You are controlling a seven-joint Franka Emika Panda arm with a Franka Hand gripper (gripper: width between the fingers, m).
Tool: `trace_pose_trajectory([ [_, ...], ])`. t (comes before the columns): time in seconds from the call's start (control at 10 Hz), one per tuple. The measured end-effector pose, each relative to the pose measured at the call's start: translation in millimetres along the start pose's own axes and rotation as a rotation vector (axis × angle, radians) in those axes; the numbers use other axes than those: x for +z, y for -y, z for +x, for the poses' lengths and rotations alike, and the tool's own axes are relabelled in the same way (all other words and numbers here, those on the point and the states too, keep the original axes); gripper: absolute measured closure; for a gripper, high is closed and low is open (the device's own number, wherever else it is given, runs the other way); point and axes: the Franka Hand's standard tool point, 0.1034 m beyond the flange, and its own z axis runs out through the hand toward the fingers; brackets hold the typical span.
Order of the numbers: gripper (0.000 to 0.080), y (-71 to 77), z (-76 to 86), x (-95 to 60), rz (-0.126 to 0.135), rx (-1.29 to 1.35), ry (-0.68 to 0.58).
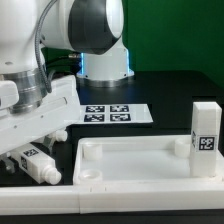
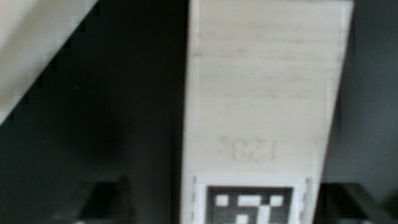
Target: Assemble desk
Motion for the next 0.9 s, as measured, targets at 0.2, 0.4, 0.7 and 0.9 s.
trace_pose_trajectory([
  [0.2, 0.0519, -3.2, 5.2, -16.2, -0.006, -0.034, 0.007],
  [0.4, 0.0518, -4.2, 10.7, -42.1, -0.017, -0.123, 0.017],
  [0.7, 0.0518, 43.7, 34.3, -68.7, -0.067, -0.324, -0.01],
  [0.9, 0.0518, 75.8, 41.2, -63.5, -0.068, -0.461, -0.007],
])
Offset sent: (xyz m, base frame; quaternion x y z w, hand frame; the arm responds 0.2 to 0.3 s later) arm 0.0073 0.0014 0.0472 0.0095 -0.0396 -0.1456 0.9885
